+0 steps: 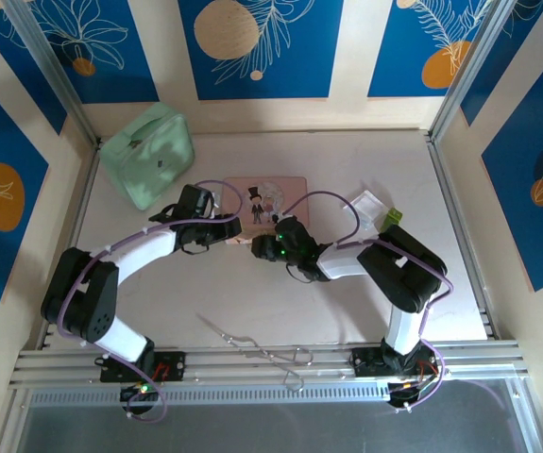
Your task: Unlock the padlock with the key
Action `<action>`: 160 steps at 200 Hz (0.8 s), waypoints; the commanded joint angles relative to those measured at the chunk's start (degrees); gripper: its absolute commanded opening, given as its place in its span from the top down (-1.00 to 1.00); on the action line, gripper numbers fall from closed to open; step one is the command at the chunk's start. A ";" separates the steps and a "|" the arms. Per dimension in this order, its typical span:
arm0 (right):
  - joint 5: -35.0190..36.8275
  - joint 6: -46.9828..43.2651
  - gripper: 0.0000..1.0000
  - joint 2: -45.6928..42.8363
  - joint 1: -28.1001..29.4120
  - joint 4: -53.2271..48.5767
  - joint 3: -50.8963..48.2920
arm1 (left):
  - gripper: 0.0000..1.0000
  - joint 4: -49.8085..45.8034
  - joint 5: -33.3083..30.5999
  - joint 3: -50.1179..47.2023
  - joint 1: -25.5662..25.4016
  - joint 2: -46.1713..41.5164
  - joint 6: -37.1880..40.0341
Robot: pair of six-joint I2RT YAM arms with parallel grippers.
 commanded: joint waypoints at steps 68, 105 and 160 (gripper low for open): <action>-2.43 -1.94 0.36 3.81 -0.59 -2.00 1.91 | -0.24 -0.73 1.49 0.77 0.44 -0.49 0.06; -1.71 -1.61 0.47 2.93 0.22 -3.08 1.43 | -0.24 -0.47 1.60 0.86 0.46 -0.39 -0.10; -1.36 -0.23 0.55 2.16 1.93 -3.96 1.32 | -0.24 -0.05 1.69 0.24 0.45 -0.62 -0.47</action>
